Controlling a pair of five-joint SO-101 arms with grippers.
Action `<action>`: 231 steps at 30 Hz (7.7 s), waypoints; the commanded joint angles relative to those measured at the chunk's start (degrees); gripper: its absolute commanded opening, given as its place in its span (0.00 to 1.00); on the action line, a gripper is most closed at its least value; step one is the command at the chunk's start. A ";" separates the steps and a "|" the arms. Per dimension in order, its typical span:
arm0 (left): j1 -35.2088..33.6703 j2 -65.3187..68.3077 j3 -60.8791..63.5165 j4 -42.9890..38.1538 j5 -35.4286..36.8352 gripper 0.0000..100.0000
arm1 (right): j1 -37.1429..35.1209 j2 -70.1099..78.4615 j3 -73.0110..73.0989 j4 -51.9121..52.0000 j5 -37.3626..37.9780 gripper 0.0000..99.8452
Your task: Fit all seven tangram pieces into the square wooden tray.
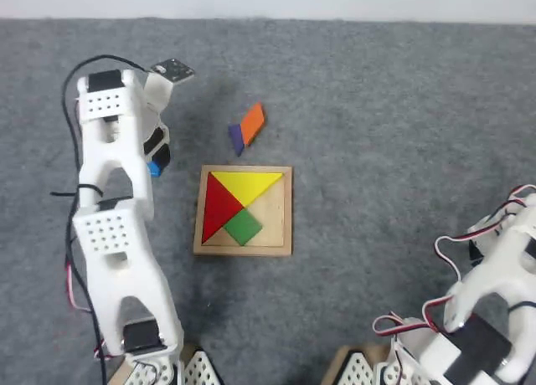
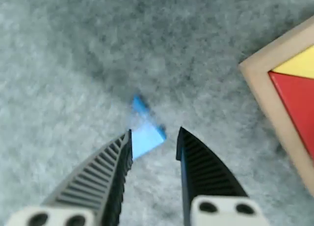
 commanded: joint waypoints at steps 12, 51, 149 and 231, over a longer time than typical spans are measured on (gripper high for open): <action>-2.29 11.25 -13.41 3.34 -6.15 0.22 | -1.98 -2.77 -0.79 -0.75 0.79 0.03; -1.85 -4.22 16.31 3.52 -12.48 0.07 | -1.71 -2.77 -0.70 -0.84 0.70 0.03; -2.20 -99.60 118.81 -75.08 43.60 0.01 | -84.88 16.57 -17.41 -10.15 7.56 0.01; -1.76 -99.78 119.69 -74.99 43.25 0.01 | -72.04 30.64 -37.19 -0.22 30.68 0.02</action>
